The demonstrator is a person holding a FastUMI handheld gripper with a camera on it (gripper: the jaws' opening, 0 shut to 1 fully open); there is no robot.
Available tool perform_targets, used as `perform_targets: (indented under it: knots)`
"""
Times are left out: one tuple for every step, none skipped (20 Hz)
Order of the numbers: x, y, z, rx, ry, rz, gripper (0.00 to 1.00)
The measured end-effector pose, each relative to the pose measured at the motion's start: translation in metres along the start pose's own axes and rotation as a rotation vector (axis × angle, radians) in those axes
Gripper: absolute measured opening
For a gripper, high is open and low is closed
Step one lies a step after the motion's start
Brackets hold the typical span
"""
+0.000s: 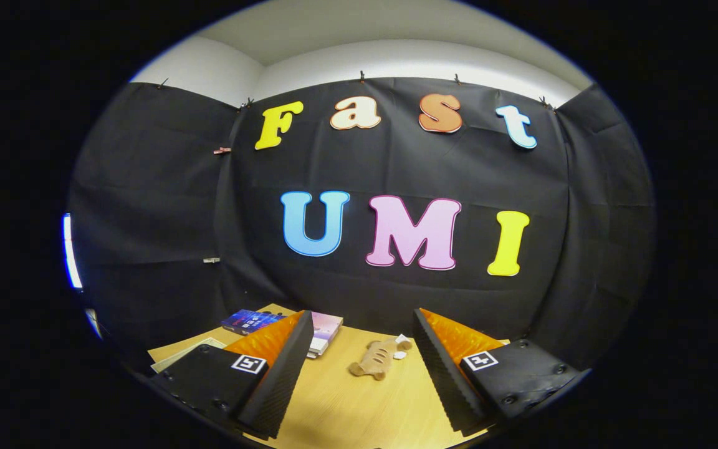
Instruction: Open the storage box then place both shoes into the box .Put the left shoe in first, then the right shoe, with the right side of both shoes facing outward in a uniform manner.
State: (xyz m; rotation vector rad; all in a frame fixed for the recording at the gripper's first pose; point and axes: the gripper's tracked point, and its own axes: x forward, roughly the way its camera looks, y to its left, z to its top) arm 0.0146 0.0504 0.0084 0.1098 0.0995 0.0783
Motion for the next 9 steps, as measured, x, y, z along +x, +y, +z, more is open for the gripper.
perform_targets:
  knots:
    - [-0.001, 0.0, -0.002, -0.007, 0.0, 0.011, 0.98]
    - [-0.001, 0.001, -0.004, -0.007, 0.006, 0.018, 0.96]
    - [-0.002, 0.002, -0.005, 0.0, 0.009, 0.032, 0.97]
    - [-0.001, 0.003, -0.007, 0.005, 0.015, 0.042, 0.98]
    - [0.001, 0.005, -0.011, 0.007, 0.025, 0.049, 0.98]
    - [0.004, 0.002, -0.013, 0.006, 0.031, 0.052, 0.98]
    - [0.004, 0.001, -0.014, 0.008, 0.034, 0.053, 0.98]
    - [0.006, 0.001, -0.012, 0.016, 0.032, 0.059, 0.98]
    - [0.007, -0.001, -0.01, 0.02, 0.028, 0.061, 0.98]
